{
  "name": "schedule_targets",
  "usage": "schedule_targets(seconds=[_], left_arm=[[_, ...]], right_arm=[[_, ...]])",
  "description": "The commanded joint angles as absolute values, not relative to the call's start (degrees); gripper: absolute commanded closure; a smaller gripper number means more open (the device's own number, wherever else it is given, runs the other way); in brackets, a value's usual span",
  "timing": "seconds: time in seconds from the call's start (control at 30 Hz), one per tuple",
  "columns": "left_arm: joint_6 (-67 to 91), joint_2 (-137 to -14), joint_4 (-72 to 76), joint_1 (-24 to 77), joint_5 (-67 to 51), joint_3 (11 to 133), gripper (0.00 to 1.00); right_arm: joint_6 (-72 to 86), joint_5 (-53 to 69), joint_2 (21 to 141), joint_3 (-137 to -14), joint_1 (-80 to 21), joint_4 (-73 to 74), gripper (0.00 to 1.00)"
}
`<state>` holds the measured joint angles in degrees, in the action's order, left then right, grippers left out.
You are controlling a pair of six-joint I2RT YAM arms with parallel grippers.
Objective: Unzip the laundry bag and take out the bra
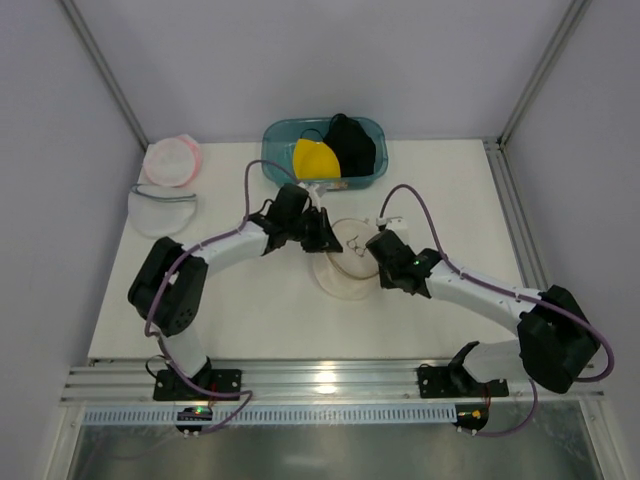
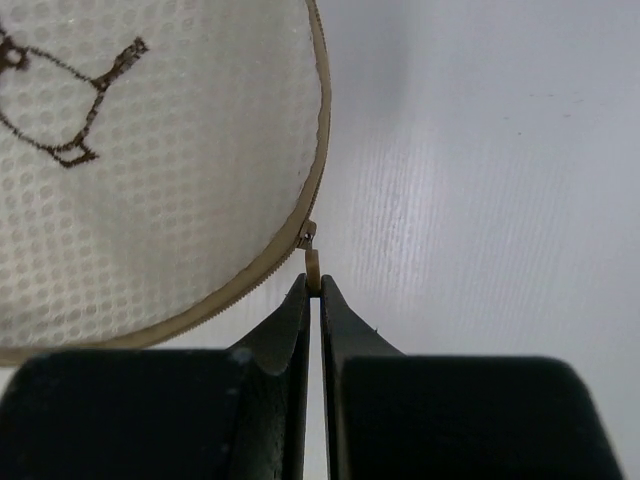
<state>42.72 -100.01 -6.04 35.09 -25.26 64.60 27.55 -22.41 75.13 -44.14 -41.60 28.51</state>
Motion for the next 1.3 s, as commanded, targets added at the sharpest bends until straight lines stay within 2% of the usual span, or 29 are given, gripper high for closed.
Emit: schedule_targets(seconds=[0.0,0.03,0.07,0.13,0.3,0.4,0.53,0.57,0.67,0.9,1.07,1.17,1.2,1.27], left_arm=[[37.78,-100.72,-7.85,33.76,-30.76,65.83,0.84],[38.66,-100.2,-6.87,33.58,-30.5,65.31,0.41],[39.54,-99.59,-6.25,33.31,-27.71,64.0,0.24],[41.65,-95.9,-5.45,33.31,-24.1,62.32,0.01],[46.75,-86.41,-7.56,33.31,-13.47,55.83,0.01],[52.19,-79.91,-6.51,33.66,-12.31,50.91,0.0],[57.21,-74.01,-4.23,35.77,-12.57,46.95,0.01],[58.78,-73.83,-3.0,36.64,-13.0,46.59,0.01],[61.16,-75.22,-0.36,38.49,-15.11,45.18,0.0],[69.25,-81.38,11.67,42.71,-17.31,43.86,0.01],[70.05,-84.02,12.22,43.59,-16.7,44.3,0.0],[70.14,-84.81,13.18,43.59,-16.7,44.03,0.07],[70.05,-85.08,13.44,43.59,-16.87,44.03,0.15],[69.87,-85.25,13.89,43.59,-16.96,44.12,0.23]], right_arm=[[28.48,-28.75,76.9,-46.84,-40.17,27.78,0.96],[28.39,-28.48,76.9,-46.93,-40.08,27.51,0.96],[28.3,-28.13,76.56,-46.85,-40.17,27.25,0.96],[27.86,-26.72,75.68,-46.15,-40.08,26.46,0.96],[25.76,-22.16,70.23,-43.77,-40.17,23.91,0.96],[24.09,-16.28,67.07,-42.8,-40.25,22.59,0.96],[20.66,-1.7,63.2,-40.96,-40.25,19.08,0.96],[20.31,5.03,62.58,-40.7,-40.43,17.68,0.96],[19.6,12.02,61.17,-39.99,-40.78,16.18,0.96],[19.6,15.03,62.31,-39.9,-42.53,14.77,0.96],[19.77,15.03,63.28,-39.38,-42.98,14.24,0.96],[19.6,14.86,63.28,-39.29,-43.07,14.33,0.96],[19.69,14.59,63.28,-39.29,-43.07,14.41,0.96],[19.6,13.98,63.19,-39.29,-43.07,14.85,0.96]])
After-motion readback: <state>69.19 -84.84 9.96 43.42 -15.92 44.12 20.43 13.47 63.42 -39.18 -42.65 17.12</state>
